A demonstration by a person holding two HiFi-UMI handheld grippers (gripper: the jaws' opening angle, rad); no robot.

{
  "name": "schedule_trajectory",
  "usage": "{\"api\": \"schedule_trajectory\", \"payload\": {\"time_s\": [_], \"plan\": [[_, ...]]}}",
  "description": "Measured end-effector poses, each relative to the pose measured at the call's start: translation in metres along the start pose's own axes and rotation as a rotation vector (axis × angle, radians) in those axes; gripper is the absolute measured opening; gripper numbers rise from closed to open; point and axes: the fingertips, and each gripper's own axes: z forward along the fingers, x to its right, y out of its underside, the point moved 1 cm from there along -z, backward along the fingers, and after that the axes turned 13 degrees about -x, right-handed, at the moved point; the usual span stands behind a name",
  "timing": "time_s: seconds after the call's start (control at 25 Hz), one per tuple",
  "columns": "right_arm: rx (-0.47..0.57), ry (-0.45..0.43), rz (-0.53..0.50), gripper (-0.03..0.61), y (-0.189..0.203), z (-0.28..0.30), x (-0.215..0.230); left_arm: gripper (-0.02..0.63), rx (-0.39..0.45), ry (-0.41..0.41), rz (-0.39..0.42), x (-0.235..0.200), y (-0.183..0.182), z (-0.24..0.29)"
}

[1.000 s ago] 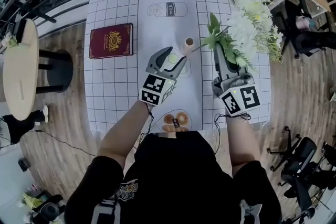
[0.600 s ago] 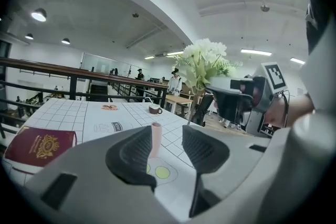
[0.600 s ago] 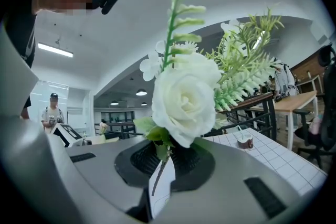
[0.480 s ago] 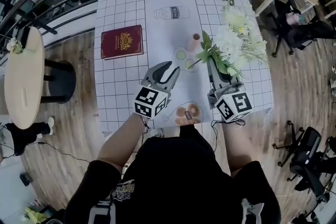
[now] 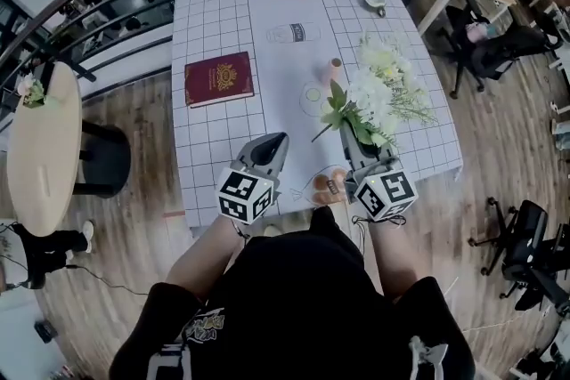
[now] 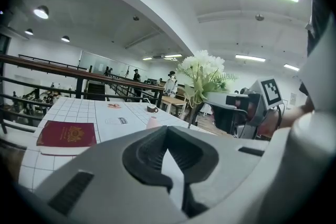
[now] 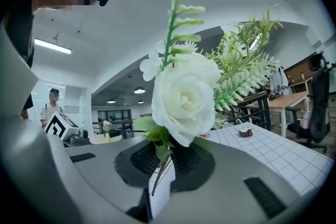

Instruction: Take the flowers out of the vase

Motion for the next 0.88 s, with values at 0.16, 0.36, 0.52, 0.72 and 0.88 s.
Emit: {"api": "schedule_trajectory", "payload": {"time_s": [0.16, 0.36, 0.52, 0.72, 0.88], "plan": [[0.001, 0.021, 0.009, 0.04, 0.011, -0.015, -0.028, 0.008, -0.008, 0.026, 0.013, 0.007, 0.016, -0.029], [0.006, 0.058, 0.035, 0.04, 0.022, -0.036, -0.061, 0.008, -0.018, 0.062, 0.039, 0.015, 0.03, -0.061], [0.004, 0.07, 0.038, 0.04, 0.03, -0.048, -0.086, 0.008, -0.024, 0.08, 0.052, 0.021, 0.042, -0.083], [0.0, 0.069, 0.045, 0.04, 0.038, -0.064, -0.109, 0.008, -0.029, 0.094, 0.047, 0.032, 0.057, -0.105], [-0.008, 0.061, 0.051, 0.04, 0.043, -0.077, -0.121, 0.008, -0.028, 0.101, 0.041, 0.043, 0.063, -0.118]]}}
